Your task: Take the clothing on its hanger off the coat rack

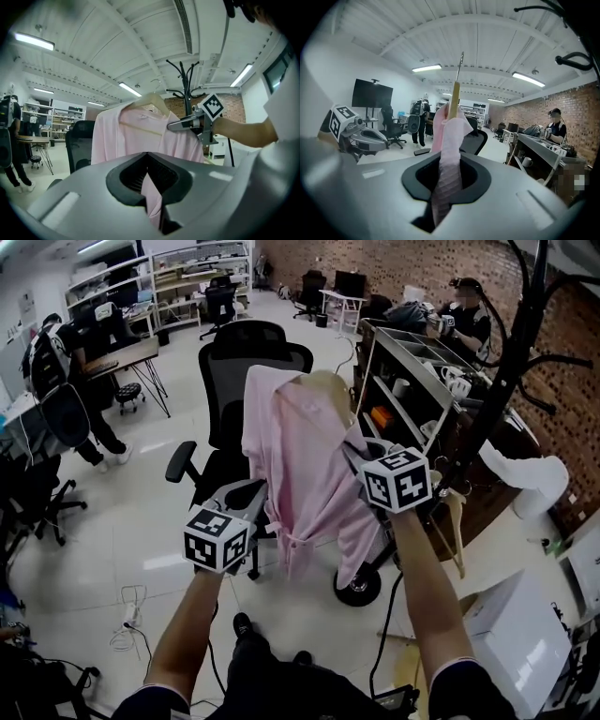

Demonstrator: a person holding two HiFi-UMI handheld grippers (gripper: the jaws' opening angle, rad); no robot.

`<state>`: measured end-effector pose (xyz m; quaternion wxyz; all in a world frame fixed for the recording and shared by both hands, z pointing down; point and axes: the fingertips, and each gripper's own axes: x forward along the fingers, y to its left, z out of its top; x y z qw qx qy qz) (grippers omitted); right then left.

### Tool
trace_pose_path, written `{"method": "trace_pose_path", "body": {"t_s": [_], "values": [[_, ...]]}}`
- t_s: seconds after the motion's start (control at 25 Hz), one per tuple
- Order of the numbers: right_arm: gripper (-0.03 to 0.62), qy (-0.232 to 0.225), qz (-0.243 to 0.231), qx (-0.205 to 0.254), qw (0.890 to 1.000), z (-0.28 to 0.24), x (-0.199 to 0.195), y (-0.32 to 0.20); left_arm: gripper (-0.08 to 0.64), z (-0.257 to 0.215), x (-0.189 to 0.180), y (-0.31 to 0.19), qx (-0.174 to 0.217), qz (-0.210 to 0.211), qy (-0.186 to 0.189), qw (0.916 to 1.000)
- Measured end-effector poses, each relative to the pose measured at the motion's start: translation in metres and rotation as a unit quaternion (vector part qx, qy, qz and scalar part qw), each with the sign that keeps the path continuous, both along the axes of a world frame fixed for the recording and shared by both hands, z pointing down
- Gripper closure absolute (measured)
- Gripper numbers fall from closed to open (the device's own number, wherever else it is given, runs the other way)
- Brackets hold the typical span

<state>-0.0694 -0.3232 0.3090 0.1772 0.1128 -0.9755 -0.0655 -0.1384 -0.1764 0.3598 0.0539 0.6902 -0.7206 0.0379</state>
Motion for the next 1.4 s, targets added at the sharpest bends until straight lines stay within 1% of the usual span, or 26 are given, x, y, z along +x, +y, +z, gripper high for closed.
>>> {"method": "trace_pose_path", "body": {"t_s": [0.2,0.52,0.88,1.2,1.4], "values": [[0.563,0.004,-0.006,0.002,1.000,-0.001,-0.052,-0.006,0.549,0.005,-0.045,-0.006,-0.002,-0.006,0.006,1.0000],[0.563,-0.002,-0.002,0.009,1.000,-0.013,-0.137,-0.015,0.549,0.002,-0.121,-0.017,0.000,0.005,0.006,1.0000],[0.563,-0.018,0.012,0.008,1.000,-0.026,-0.229,-0.019,0.549,0.011,-0.199,-0.011,-0.007,0.015,0.016,0.9997],[0.563,-0.024,0.004,0.004,1.000,-0.030,-0.304,-0.034,0.549,0.021,-0.264,-0.015,-0.006,-0.008,0.034,0.9994],[0.563,-0.029,-0.018,-0.005,0.999,-0.027,-0.346,-0.053,0.549,0.022,-0.303,-0.027,-0.008,-0.038,0.030,0.9988]]}}
